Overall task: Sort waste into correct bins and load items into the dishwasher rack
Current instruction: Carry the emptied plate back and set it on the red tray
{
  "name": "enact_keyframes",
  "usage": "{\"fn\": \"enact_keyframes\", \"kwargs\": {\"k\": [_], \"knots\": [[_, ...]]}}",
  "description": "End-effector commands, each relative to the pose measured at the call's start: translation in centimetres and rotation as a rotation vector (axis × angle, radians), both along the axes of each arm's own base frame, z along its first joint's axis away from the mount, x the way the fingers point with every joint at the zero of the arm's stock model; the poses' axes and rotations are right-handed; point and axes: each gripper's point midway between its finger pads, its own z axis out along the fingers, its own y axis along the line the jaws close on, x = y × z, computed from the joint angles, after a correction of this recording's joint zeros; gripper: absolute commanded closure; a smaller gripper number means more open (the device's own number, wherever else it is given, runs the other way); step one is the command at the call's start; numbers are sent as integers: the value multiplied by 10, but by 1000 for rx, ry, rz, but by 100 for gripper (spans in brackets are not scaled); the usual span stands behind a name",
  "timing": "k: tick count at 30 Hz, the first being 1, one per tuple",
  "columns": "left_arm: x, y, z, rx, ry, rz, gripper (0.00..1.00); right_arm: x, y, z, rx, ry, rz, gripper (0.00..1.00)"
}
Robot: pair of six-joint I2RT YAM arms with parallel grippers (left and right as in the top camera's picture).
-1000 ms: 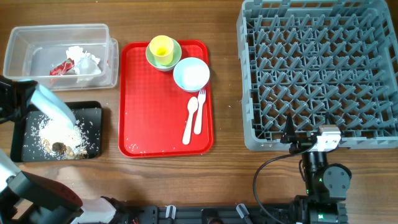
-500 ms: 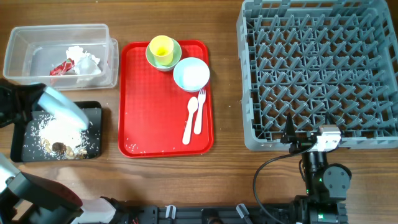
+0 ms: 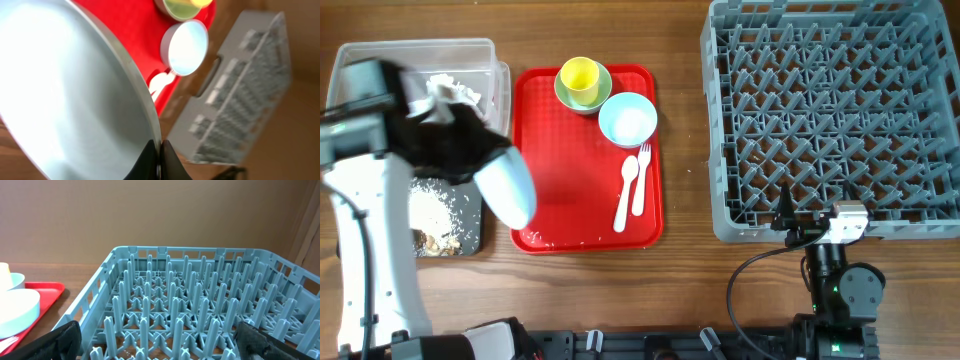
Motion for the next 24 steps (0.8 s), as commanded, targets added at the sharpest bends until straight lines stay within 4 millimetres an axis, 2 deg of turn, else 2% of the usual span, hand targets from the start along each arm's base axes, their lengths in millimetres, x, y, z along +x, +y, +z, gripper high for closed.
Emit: {"fn": "enact_keyframes", "kwargs": {"k": [1,5,8,13,15,19,21,22,23,24], "knots": [[12,-25,-33,204,47,-14,96,0,-2,1,2,-5,-12,0],[23,-77,-61,237,61,-91,96,0,-2,1,2,-5,-12,0],[29,-99,-86,312,83,-135,96,0,-2,1,2,-5,-12,0],[25,-123,-138,430,181,-181,96,0,-2,1,2,-5,-12,0],[24,-122,-154,483,211,-194,96,0,-2,1,2,-6,-12,0],[22,-119,-160,500,237,-180,96,0,-2,1,2,-5,-12,0],[21,-116,-160,516,241,-176,81,0,-2,1,2,-5,-12,0],[20,-112,-160,529,247,-173,67,0,-2,1,2,-5,-12,0],[20,-105,-159,558,250,-163,45,0,-2,1,2,-5,-12,0],[19,-97,-155,581,255,-150,33,0,-2,1,2,-6,-12,0]]}}
